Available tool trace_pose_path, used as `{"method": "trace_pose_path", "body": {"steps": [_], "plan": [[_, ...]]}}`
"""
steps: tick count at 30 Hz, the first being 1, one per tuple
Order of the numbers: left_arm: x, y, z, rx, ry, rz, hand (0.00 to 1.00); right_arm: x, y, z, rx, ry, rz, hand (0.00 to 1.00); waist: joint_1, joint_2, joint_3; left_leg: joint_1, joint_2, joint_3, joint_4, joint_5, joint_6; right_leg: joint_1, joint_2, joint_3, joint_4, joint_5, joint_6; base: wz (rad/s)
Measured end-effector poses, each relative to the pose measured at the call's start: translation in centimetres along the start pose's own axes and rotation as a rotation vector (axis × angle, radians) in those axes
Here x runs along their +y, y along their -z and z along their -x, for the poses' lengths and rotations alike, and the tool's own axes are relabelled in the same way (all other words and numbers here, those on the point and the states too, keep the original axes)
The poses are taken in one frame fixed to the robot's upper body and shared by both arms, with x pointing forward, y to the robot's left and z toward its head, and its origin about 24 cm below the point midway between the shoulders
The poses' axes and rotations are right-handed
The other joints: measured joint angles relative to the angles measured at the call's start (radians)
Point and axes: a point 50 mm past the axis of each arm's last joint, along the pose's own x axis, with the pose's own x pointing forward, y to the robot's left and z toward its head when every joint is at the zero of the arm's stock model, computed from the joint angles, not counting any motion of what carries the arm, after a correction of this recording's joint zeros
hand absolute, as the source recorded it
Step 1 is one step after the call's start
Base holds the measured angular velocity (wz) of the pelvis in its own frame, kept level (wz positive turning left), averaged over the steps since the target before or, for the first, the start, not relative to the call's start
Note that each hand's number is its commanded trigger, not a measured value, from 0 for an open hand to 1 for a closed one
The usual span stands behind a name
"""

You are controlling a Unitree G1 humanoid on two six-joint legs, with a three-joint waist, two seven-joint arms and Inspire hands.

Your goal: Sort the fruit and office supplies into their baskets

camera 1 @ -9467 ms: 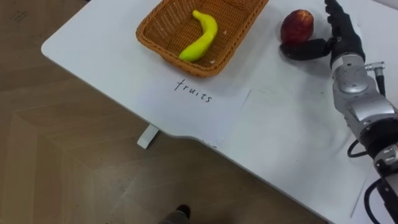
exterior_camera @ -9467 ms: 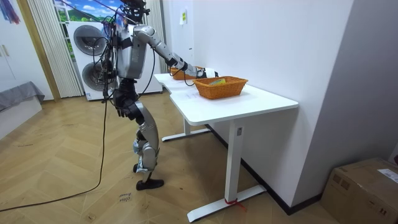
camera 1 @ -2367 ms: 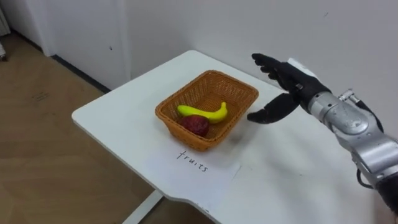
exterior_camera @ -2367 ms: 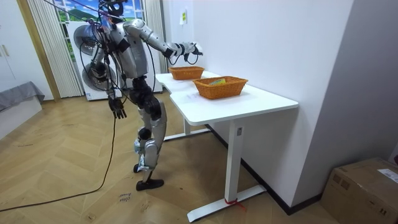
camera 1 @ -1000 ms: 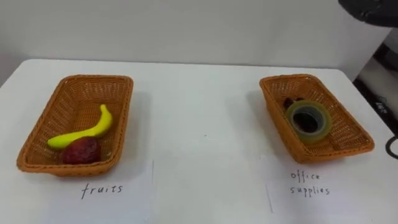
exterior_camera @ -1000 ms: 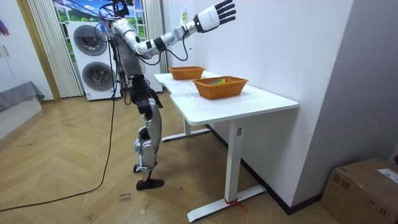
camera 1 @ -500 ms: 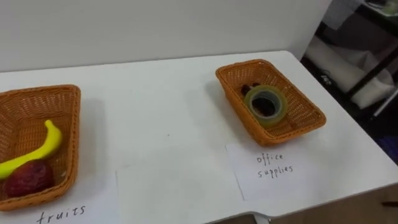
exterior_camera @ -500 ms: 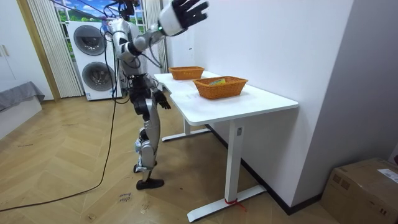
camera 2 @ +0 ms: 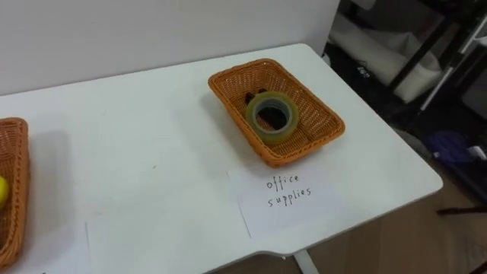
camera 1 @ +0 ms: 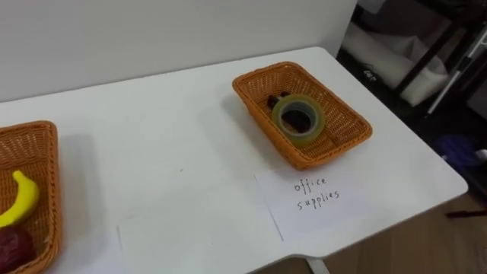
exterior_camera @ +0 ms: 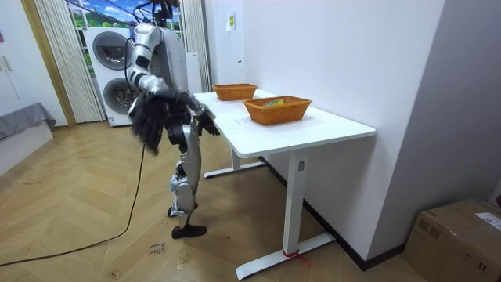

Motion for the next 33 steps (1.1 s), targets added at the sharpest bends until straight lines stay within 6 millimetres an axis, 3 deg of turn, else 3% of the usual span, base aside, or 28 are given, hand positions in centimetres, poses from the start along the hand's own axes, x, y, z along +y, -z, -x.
{"method": "trace_pose_path", "body": {"steps": [5,9,12,15,18,20,24,26,30,33], "plan": [[-0.5,0.4,0.1,0.008,0.003,0.018,0.00,-7.0,4.5,-0.1,0.151,0.254,0.042,0.00,0.010,0.018,0.0003,0.004,-0.001,-0.003,-0.011,0.000,0.000,-0.001,0.002,-0.003,0.001,0.000,0.000,-0.03],[-1.4,0.6,0.2,0.018,0.023,0.032,0.00,-12.6,8.6,1.6,0.277,0.410,0.131,0.00,0.018,0.037,-0.0036,-0.001,-0.002,-0.005,-0.014,0.000,-0.001,-0.013,0.002,-0.002,0.002,-0.001,-0.001,-0.05],[-2.4,0.6,0.2,0.024,0.049,0.062,0.00,-15.4,11.6,3.6,0.389,0.436,0.228,0.00,0.035,0.044,-0.0041,0.010,-0.004,-0.003,-0.009,0.000,-0.001,-0.013,-0.003,-0.003,0.020,-0.006,-0.001,-0.10],[-2.9,1.2,0.0,0.065,0.065,0.069,0.00,-16.4,14.8,5.7,0.517,0.360,0.326,0.00,0.049,0.051,-0.0007,0.015,-0.002,-0.004,-0.008,0.000,-0.001,-0.013,0.000,0.001,0.018,-0.007,-0.003,-0.15],[-3.6,1.6,0.2,0.086,0.076,0.051,0.00,-16.7,16.5,7.1,0.616,0.248,0.474,0.00,0.064,0.055,-0.0006,0.022,-0.003,-0.006,-0.008,0.000,-0.001,-0.005,-0.001,0.001,0.018,-0.007,-0.003,-0.01],[-3.8,1.6,0.1,0.094,0.075,0.037,0.00,-16.1,17.8,7.9,0.684,0.065,0.669,0.00,0.091,0.060,0.0006,0.018,-0.004,-0.018,0.000,0.000,0.000,-0.006,-0.004,-0.003,0.020,-0.005,-0.001,0.00],[-4.4,1.4,-0.1,0.112,0.100,0.001,0.00,-13.1,20.0,9.0,0.736,-0.335,1.023,0.00,0.158,0.071,0.0021,0.011,-0.004,-0.042,0.003,-0.002,0.001,-0.007,-0.010,-0.014,0.019,0.000,-0.002,0.09],[-4.8,1.4,0.0,0.108,0.115,-0.023,0.00,-11.3,20.9,9.4,0.728,-0.500,1.155,0.00,0.173,0.078,0.0031,0.007,-0.004,-0.059,0.004,-0.002,0.002,-0.001,-0.012,-0.029,0.015,0.005,-0.004,0.23],[-5.4,1.5,0.2,0.109,0.132,-0.050,0.00,-8.4,21.3,9.2,0.663,-0.695,1.322,0.00,0.208,0.081,0.0040,0.001,-0.005,-0.093,0.008,-0.001,0.001,0.010,-0.014,-0.054,0.011,0.003,-0.006,0.19],[-6.2,1.4,0.4,0.112,0.153,-0.056,0.00,-7.4,22.0,9.8,0.666,-0.766,1.350,0.00,0.223,0.082,0.0044,0.000,-0.006,-0.119,0.009,-0.001,0.000,0.029,-0.015,-0.074,-0.004,0.000,-0.007,0.25]]}}
